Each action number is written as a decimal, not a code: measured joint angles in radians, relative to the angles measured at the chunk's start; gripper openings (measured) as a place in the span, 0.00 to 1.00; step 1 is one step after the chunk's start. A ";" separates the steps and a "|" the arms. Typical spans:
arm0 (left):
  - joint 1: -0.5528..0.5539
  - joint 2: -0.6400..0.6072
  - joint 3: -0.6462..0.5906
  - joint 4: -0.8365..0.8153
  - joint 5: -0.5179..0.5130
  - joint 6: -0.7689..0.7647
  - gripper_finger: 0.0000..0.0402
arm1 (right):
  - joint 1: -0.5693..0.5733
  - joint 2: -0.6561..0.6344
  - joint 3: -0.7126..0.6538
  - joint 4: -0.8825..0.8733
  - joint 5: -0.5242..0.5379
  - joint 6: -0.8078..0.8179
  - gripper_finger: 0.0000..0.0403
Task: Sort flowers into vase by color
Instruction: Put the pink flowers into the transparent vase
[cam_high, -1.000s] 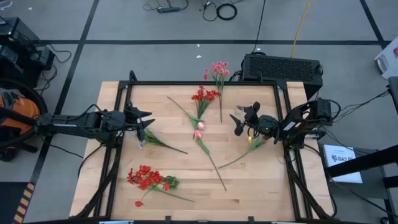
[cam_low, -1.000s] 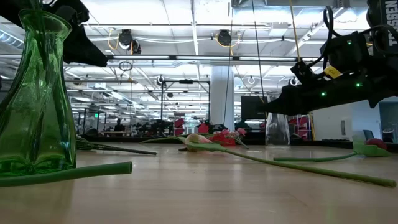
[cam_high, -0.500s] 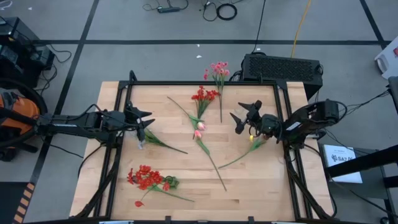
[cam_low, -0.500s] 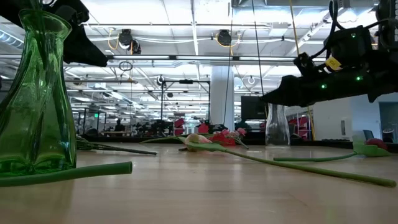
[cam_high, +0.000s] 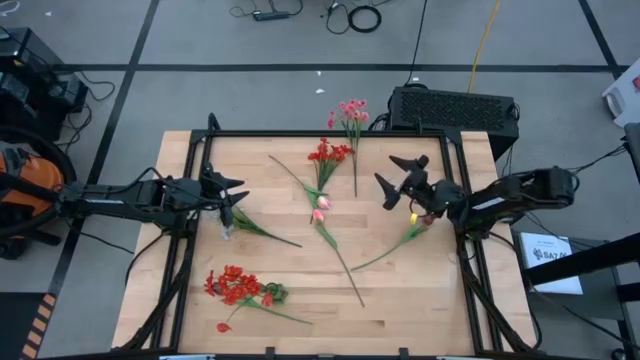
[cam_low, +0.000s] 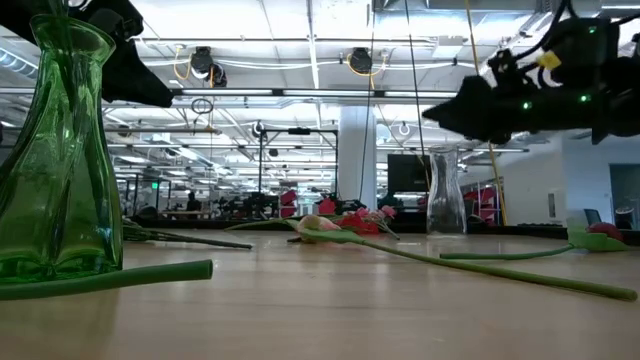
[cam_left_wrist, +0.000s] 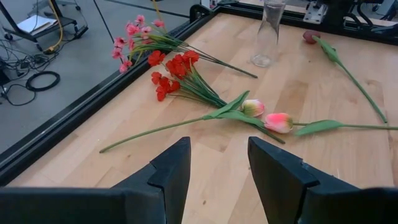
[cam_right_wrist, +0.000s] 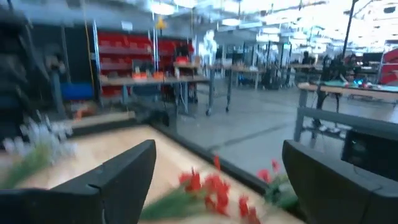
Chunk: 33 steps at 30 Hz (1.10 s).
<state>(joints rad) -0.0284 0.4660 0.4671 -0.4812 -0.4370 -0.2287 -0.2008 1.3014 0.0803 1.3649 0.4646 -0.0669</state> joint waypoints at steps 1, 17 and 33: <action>0.000 0.000 0.000 0.000 0.000 0.000 0.42 | 0.000 -0.023 0.000 0.000 -0.010 0.018 0.85; 0.000 0.000 0.000 0.001 0.002 -0.002 0.42 | 0.000 -0.219 0.076 -0.033 -0.150 0.207 0.85; 0.000 0.000 0.000 0.000 0.006 -0.001 0.42 | -0.243 0.183 1.312 -2.023 -0.113 0.587 0.85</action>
<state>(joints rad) -0.0285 0.4660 0.4671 -0.4808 -0.4309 -0.2295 -0.4435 1.4841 1.3919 -0.6586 0.3519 0.5205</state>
